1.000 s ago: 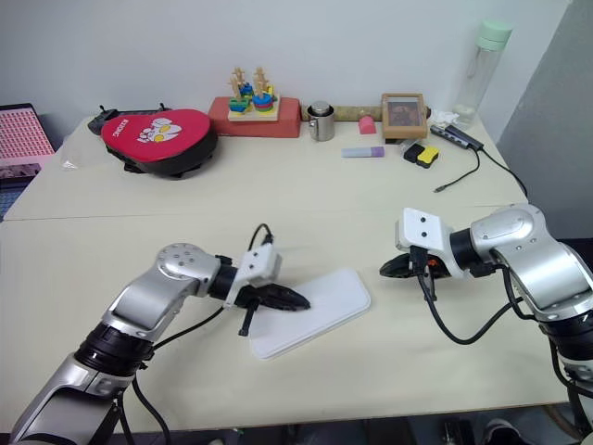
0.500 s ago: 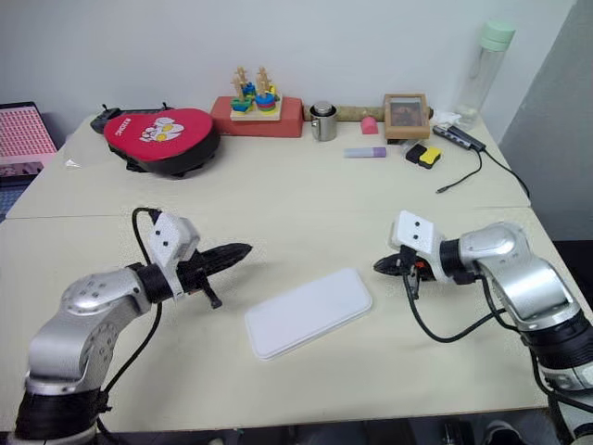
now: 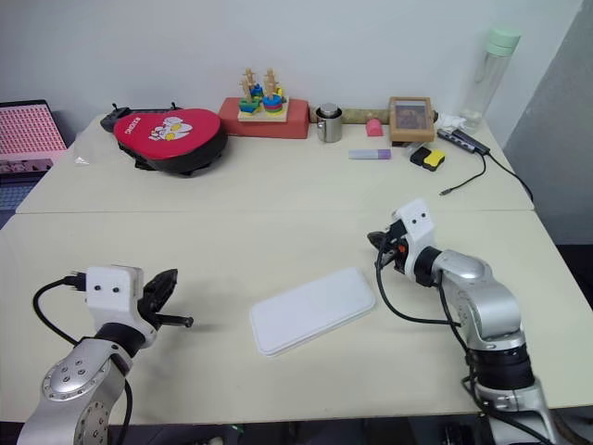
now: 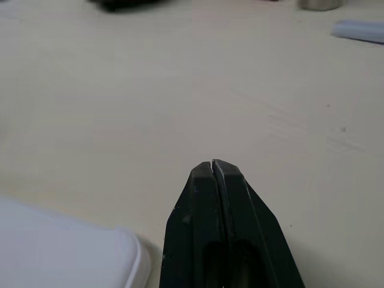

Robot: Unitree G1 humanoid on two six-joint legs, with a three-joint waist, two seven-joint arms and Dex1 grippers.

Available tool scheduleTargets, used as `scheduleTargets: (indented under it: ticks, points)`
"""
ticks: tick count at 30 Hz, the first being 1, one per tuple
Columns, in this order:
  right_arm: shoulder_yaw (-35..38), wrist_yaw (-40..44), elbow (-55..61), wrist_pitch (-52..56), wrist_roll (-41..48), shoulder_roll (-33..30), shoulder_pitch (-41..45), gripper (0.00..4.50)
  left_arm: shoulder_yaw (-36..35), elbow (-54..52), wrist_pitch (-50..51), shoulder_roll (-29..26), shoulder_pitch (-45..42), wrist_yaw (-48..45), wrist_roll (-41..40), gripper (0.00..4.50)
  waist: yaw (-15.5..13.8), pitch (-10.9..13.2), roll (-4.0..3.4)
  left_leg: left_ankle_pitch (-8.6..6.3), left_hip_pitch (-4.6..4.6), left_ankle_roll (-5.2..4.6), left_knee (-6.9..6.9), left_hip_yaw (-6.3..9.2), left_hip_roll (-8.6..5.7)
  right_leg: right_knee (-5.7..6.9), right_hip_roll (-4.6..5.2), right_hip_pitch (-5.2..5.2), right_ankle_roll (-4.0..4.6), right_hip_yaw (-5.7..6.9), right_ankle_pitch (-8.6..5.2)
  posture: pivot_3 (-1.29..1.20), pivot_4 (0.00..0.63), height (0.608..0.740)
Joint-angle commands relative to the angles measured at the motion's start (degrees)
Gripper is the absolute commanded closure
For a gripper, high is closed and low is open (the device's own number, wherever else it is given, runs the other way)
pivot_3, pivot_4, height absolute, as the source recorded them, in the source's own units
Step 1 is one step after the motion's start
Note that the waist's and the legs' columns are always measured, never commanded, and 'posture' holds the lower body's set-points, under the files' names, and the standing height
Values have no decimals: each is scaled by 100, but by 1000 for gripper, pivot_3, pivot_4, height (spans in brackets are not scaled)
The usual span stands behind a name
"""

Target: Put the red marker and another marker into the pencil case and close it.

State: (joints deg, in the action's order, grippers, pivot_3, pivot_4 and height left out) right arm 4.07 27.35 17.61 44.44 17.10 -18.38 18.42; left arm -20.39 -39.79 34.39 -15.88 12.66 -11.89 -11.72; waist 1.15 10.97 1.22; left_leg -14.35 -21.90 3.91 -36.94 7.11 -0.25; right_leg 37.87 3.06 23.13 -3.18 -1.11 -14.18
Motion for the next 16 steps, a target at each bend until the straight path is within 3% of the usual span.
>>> scheduleTargets:
  ticks: [1, 8, 16]
  points:
    - [473, -448, 430, -111, 119, 195, -616, 4500, 106, -187, -495, 367, 150, 346, 160, 4447, -5, 0, 0, 0, -2, 0, 4, -2, -2, -8, 2, 1, 0, -1, 0, 0, 150, 740]
    - [422, -939, 376, -881, -285, 376, -1329, 4500, -106, -116, -466, 485, 254, 451, 49, 4447, 78, -7, -6, 0, 7, -1, 5, -7, 3, 4, -1, 5, 5, -3, 1, 0, 150, 740]
    - [276, -983, 57, -1177, -275, 447, -1165, 4500, 6, -7, -737, 518, 673, 428, 143, 4447, 67, -8, -6, 0, 9, -1, 4, -16, 5, -2, -1, 5, 17, -9, 0, 0, 150, 740]
